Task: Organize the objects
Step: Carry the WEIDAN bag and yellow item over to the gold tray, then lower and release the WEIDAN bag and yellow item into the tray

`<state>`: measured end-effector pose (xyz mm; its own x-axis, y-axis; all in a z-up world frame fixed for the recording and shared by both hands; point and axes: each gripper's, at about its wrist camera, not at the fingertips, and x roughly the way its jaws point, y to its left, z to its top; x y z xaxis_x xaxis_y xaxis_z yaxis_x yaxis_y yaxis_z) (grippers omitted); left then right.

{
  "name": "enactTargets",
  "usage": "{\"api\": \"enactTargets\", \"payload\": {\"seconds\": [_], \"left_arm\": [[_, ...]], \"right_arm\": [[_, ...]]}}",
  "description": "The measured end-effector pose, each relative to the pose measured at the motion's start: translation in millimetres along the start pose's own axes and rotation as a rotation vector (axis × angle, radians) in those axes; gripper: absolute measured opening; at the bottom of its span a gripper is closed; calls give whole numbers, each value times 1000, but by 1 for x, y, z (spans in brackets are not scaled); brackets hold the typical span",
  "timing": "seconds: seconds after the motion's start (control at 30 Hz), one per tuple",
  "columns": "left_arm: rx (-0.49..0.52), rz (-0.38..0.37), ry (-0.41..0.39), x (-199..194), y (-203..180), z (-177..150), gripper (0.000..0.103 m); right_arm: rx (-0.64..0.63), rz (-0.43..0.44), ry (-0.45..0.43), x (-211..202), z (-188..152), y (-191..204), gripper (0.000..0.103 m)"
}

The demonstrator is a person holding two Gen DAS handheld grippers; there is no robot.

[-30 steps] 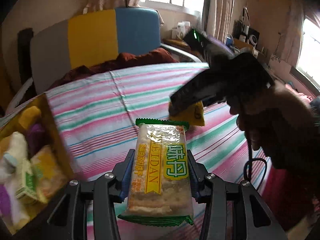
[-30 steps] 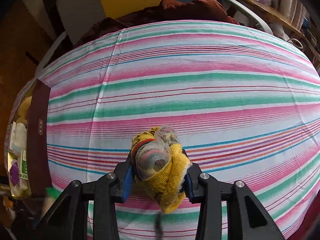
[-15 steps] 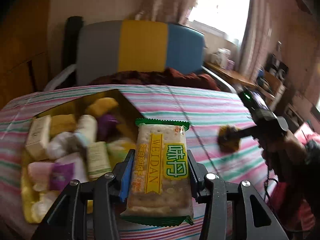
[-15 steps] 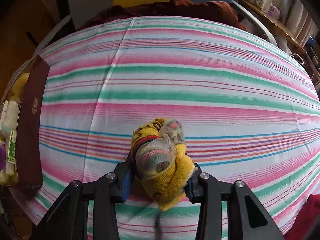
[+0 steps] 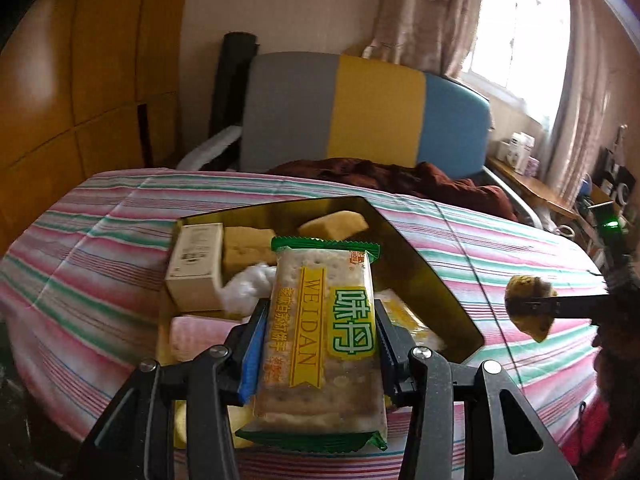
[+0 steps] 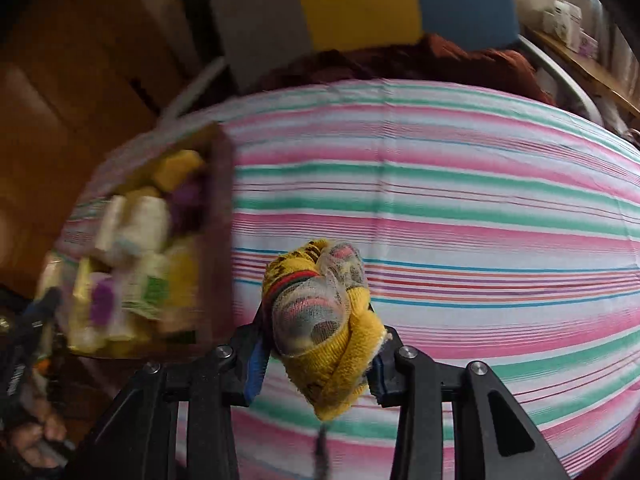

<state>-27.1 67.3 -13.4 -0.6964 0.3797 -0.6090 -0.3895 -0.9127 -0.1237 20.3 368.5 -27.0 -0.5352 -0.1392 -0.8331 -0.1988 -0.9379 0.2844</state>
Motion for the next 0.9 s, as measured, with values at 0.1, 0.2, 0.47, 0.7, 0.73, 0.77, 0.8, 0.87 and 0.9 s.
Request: {"api": "enactTargets", "payload": {"seconds": [0.1, 0.2, 0.47, 0.7, 0.73, 0.77, 0.8, 0.87, 0.9], "left_arm": [[-5, 19, 0, -1, 7, -1, 48], [-20, 28, 8, 0, 15, 0, 48], [-61, 28, 42, 9, 30, 2, 48], [-136, 7, 78, 23, 49, 14, 48], [-149, 6, 82, 25, 53, 16, 48], [-164, 5, 88, 27, 56, 18, 48], [-174, 3, 93, 30, 59, 19, 48], [-201, -11, 111, 37, 64, 24, 48], [-212, -19, 121, 40, 66, 26, 48]], "right_arm": [[-35, 57, -23, 2, 1, 27, 40], [-92, 87, -29, 4, 0, 52, 40], [-201, 119, -18, 23, 8, 98, 40], [-225, 109, -39, 33, 27, 113, 40], [-225, 108, -42, 34, 31, 113, 40], [-223, 104, -43, 36, 35, 114, 40], [-220, 102, -43, 38, 38, 114, 40], [-219, 101, -42, 43, 47, 116, 40], [-219, 99, -43, 45, 50, 117, 40]]}}
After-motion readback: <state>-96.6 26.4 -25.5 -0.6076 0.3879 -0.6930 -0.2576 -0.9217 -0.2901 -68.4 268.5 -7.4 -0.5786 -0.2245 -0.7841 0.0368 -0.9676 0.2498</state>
